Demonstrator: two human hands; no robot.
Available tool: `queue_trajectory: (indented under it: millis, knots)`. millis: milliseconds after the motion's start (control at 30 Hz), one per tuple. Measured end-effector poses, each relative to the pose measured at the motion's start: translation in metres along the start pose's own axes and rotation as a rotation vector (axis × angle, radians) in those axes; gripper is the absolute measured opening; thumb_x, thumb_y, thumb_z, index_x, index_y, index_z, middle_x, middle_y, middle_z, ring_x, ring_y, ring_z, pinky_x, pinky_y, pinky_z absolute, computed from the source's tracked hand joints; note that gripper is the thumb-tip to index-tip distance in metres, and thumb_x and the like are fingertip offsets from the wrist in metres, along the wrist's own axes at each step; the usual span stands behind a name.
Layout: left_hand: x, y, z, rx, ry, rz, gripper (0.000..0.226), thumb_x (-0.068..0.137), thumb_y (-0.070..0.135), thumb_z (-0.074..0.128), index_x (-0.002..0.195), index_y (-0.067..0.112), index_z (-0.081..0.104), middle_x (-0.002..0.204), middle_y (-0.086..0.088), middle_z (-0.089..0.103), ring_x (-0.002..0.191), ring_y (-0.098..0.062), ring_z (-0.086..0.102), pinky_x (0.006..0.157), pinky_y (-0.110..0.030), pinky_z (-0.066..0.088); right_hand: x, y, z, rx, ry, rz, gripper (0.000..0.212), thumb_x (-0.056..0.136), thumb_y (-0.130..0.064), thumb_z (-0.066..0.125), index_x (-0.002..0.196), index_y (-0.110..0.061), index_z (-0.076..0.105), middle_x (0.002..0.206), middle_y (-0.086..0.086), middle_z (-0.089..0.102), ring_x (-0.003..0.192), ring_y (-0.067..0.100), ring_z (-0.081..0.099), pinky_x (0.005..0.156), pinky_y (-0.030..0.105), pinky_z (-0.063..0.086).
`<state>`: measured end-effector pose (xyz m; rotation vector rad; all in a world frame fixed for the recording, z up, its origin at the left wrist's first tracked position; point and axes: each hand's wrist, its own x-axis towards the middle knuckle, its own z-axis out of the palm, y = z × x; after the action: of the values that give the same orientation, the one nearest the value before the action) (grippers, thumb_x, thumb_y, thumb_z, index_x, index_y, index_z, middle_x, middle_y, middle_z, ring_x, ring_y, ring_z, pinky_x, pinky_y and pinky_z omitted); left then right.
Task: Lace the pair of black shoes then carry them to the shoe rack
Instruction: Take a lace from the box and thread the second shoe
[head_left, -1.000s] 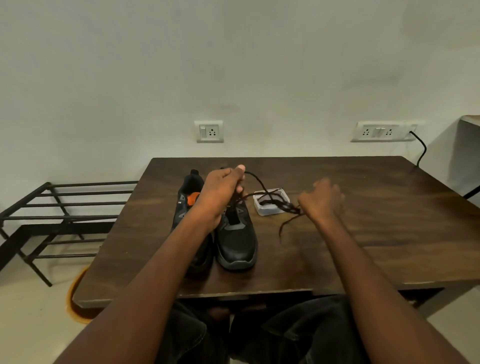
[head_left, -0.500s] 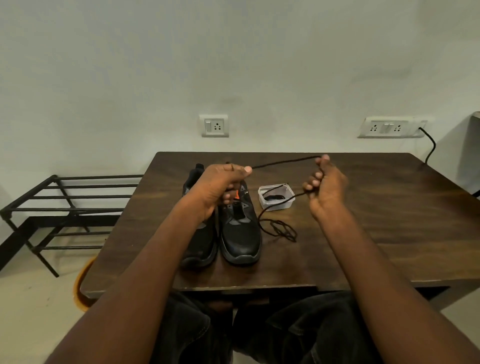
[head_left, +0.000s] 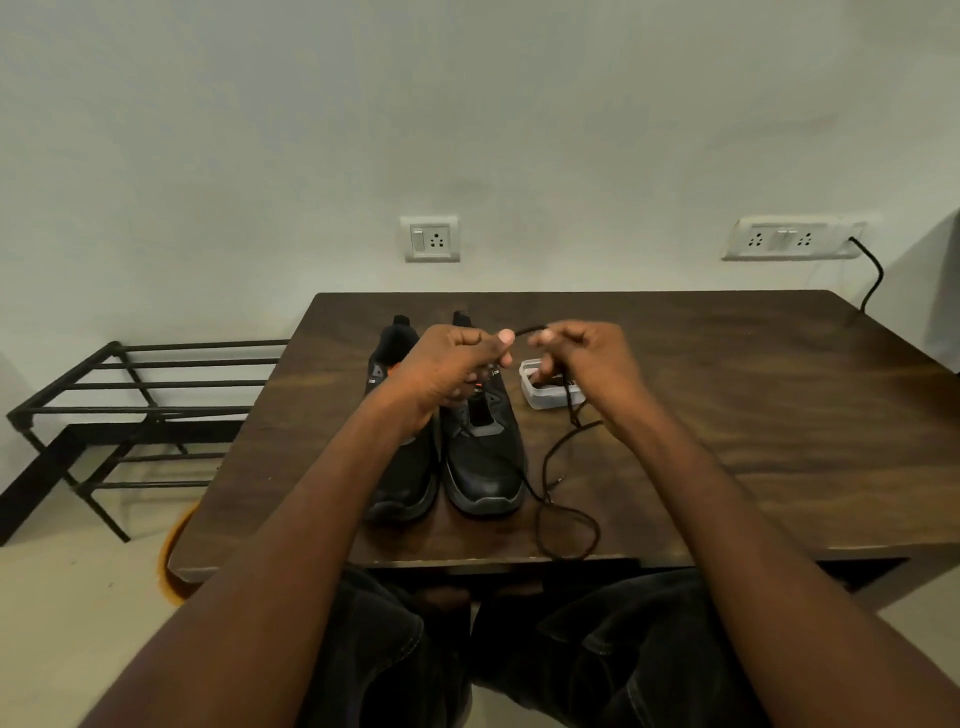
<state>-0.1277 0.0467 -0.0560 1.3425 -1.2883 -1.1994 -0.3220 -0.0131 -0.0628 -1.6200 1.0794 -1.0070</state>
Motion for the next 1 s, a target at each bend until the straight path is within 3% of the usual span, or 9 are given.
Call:
queue_trajectory:
  millis: [167, 333, 433, 500, 667, 733, 800, 867, 1000]
  knots:
    - [-0.003, -0.002, -0.015, -0.03, 0.057, -0.024, 0.033, 0.1, 0.041, 0.064, 0.094, 0.01, 0.073, 0.055, 0.005, 0.043, 0.042, -0.006, 0.031, 0.04, -0.018, 0.024, 0.018, 0.032, -0.039, 0.189, 0.726, 0.309, 0.027, 0.092, -0.004, 0.05, 0.086, -0.015, 0.073, 0.067, 0.003, 0.071, 0.055, 0.016, 0.069, 0.076, 0.045, 0.063]
    - [-0.002, -0.005, -0.013, 0.039, 0.035, -0.033, 0.035, 0.1, 0.044, 0.064, 0.096, 0.011, 0.074, 0.054, 0.006, 0.043, 0.042, -0.006, 0.03, 0.04, -0.017, 0.023, 0.001, 0.032, -0.031, -0.513, 0.24, 0.083, 0.067, 0.083, -0.004, 0.069, 0.146, -0.02, 0.056, 0.148, 0.005, 0.056, 0.134, 0.023, 0.054, 0.113, 0.039, 0.044]
    - [-0.003, -0.004, -0.005, 0.046, 0.007, -0.047, 0.036, 0.098, 0.046, 0.066, 0.095, 0.011, 0.074, 0.055, 0.005, 0.043, 0.042, -0.007, 0.03, 0.04, -0.017, 0.025, -0.011, 0.009, -0.004, -0.258, -0.22, -0.008, 0.046, 0.098, -0.018, 0.071, 0.142, -0.026, 0.061, 0.139, -0.005, 0.065, 0.128, 0.011, 0.06, 0.107, 0.038, 0.049]
    - [-0.005, -0.005, -0.003, 0.042, -0.01, -0.057, 0.033, 0.098, 0.045, 0.066, 0.091, 0.014, 0.074, 0.055, 0.005, 0.044, 0.043, -0.007, 0.031, 0.041, -0.017, 0.025, -0.013, 0.002, 0.007, -0.151, -0.266, -0.028, 0.02, 0.103, -0.022, 0.065, 0.12, -0.018, 0.075, 0.102, 0.002, 0.08, 0.099, 0.017, 0.074, 0.089, 0.038, 0.054]
    - [-0.006, -0.005, -0.011, 0.03, 0.028, -0.071, 0.034, 0.1, 0.043, 0.064, 0.092, 0.012, 0.073, 0.057, 0.004, 0.043, 0.043, -0.007, 0.031, 0.042, -0.018, 0.024, 0.015, 0.014, -0.016, 0.263, 0.548, 0.195, 0.022, 0.104, -0.009, 0.056, 0.1, -0.005, 0.077, 0.064, 0.004, 0.064, 0.052, 0.013, 0.063, 0.063, 0.03, 0.061]
    - [-0.005, -0.005, -0.014, 0.02, 0.043, -0.064, 0.035, 0.102, 0.043, 0.061, 0.09, 0.013, 0.072, 0.056, 0.004, 0.041, 0.042, -0.008, 0.03, 0.04, -0.018, 0.024, 0.016, 0.028, -0.032, -0.072, 0.686, 0.27, 0.021, 0.096, -0.012, 0.058, 0.101, -0.011, 0.079, 0.079, 0.005, 0.074, 0.068, 0.018, 0.072, 0.076, 0.039, 0.063]
    - [-0.003, -0.006, -0.013, 0.03, 0.045, -0.071, 0.035, 0.102, 0.044, 0.06, 0.09, 0.013, 0.073, 0.056, 0.004, 0.042, 0.042, -0.007, 0.031, 0.039, -0.017, 0.025, 0.009, 0.037, -0.037, -0.51, 0.519, 0.198, 0.038, 0.087, -0.009, 0.064, 0.122, -0.019, 0.073, 0.117, 0.005, 0.075, 0.107, 0.024, 0.07, 0.096, 0.04, 0.055]
    - [-0.001, -0.006, -0.01, 0.062, 0.034, -0.09, 0.036, 0.101, 0.045, 0.062, 0.094, 0.012, 0.074, 0.056, 0.005, 0.043, 0.043, -0.007, 0.032, 0.04, -0.017, 0.026, 0.003, 0.033, -0.029, -0.461, 0.228, 0.039, 0.059, 0.087, -0.005, 0.072, 0.143, -0.02, 0.06, 0.14, 0.0, 0.062, 0.127, 0.015, 0.059, 0.106, 0.034, 0.048]
    - [-0.002, -0.005, -0.001, 0.07, -0.028, -0.096, 0.036, 0.099, 0.046, 0.064, 0.092, 0.013, 0.075, 0.055, 0.006, 0.044, 0.043, -0.006, 0.031, 0.041, -0.017, 0.025, -0.009, 0.009, -0.002, -0.133, -0.317, -0.06, 0.034, 0.098, -0.016, 0.071, 0.132, -0.015, 0.069, 0.118, 0.001, 0.076, 0.11, 0.008, 0.07, 0.092, 0.019, 0.056]
